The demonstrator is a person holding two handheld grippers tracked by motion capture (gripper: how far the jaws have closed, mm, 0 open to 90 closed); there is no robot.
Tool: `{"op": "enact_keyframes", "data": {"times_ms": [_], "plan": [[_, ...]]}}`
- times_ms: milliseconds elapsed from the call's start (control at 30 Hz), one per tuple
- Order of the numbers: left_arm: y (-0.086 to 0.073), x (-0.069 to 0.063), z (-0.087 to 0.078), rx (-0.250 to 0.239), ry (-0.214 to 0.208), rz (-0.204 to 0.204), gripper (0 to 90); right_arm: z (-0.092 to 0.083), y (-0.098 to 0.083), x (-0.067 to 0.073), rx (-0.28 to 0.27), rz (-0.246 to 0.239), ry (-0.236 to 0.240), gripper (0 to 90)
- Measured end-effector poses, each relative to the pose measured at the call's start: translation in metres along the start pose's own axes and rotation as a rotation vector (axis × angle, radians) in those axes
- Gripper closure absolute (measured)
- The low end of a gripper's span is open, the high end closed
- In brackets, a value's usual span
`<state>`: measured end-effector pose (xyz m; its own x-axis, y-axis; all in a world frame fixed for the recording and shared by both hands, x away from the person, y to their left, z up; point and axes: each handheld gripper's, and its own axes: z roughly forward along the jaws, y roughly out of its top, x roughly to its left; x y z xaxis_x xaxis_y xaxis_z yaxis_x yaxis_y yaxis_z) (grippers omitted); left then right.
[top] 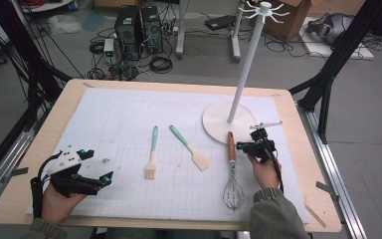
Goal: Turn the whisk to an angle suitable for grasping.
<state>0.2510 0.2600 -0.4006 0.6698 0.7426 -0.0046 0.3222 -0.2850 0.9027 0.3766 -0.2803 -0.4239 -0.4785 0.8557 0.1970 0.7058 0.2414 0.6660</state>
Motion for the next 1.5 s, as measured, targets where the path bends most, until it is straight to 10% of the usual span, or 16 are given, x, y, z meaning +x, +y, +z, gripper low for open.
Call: {"op": "enact_keyframes", "data": {"times_ms": [600, 1500], "plan": [[0.000, 0.002, 0.002, 0.000, -0.010, 0.006, 1.8, 0.018, 0.028, -0.014, 0.009, 0.054, 0.009, 89.6], [0.000, 0.001, 0.002, -0.002, -0.007, 0.004, 1.8, 0.046, 0.037, 0.014, 0.028, -0.047, 0.090, 89.5]]}}
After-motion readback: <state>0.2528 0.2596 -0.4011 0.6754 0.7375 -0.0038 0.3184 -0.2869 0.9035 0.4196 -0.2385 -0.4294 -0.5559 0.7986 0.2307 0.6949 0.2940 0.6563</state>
